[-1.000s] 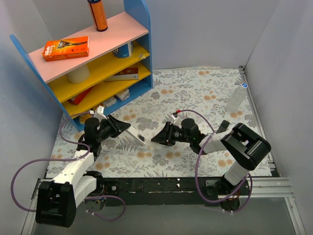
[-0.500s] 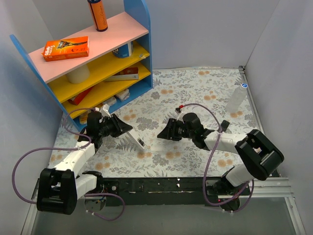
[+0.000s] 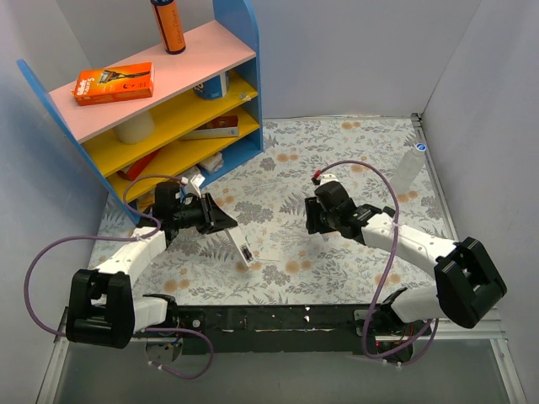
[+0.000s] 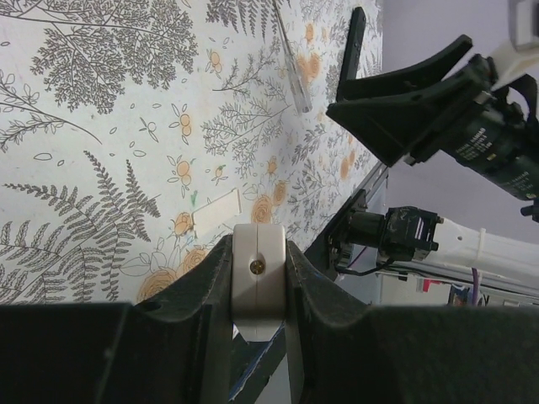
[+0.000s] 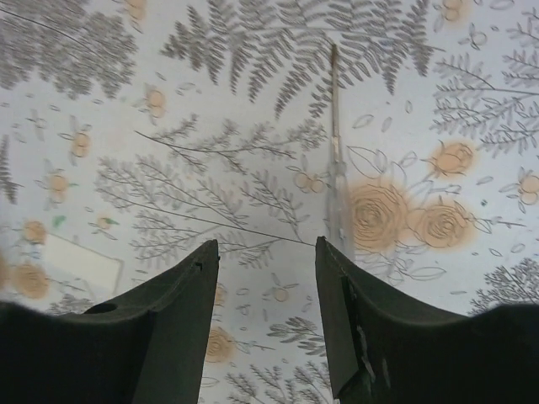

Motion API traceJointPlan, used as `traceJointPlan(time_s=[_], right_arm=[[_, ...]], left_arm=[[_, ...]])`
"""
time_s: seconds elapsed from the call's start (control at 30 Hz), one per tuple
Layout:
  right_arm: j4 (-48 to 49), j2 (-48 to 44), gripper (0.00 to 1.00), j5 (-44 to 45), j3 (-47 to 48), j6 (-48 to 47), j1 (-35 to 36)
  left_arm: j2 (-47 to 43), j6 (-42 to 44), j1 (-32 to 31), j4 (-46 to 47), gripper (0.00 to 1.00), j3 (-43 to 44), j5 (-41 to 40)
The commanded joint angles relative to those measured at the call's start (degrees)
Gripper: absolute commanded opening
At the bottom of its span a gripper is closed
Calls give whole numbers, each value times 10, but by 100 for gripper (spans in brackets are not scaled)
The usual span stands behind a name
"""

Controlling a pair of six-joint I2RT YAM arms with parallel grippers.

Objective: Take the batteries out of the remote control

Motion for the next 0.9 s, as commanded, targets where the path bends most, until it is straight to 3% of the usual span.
traceJointPlan(time_s=[0.0, 0.63, 0.73, 0.87], right_arm=[[-72, 24, 57, 30, 5, -49, -17], [-4, 90, 48, 43, -41, -63, -34], [14, 94, 41, 27, -49, -73, -35], [30, 74, 18, 14, -61, -95, -33]], left_arm=[[-35, 9, -3, 0, 0, -7, 26], [-48, 13, -3, -13, 0, -10, -3], [-37, 12, -3, -15, 0, -9, 2], [-35, 13, -4, -16, 0, -9, -4]])
